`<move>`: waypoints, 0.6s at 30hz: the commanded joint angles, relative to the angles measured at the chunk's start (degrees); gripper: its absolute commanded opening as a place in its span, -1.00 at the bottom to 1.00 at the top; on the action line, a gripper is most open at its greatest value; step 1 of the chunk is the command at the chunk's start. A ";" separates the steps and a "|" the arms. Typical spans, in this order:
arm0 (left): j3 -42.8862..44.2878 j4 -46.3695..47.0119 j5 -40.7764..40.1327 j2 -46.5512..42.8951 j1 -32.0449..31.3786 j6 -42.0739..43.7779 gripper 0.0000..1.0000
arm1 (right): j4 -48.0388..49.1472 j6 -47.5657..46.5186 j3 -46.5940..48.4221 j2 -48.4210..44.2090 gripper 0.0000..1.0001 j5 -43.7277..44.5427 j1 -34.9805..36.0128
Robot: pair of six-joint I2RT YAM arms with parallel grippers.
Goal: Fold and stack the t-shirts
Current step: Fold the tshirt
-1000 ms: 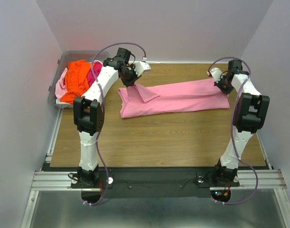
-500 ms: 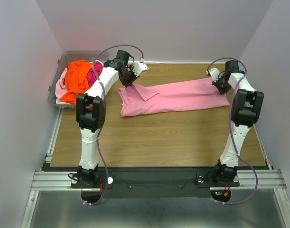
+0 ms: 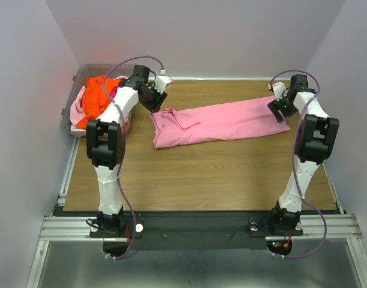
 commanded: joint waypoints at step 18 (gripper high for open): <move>-38.55 11.67 19.50 -17.09 1.02 -19.00 -0.09 | -4.77 18.88 -3.49 2.04 0.41 -12.11 -6.32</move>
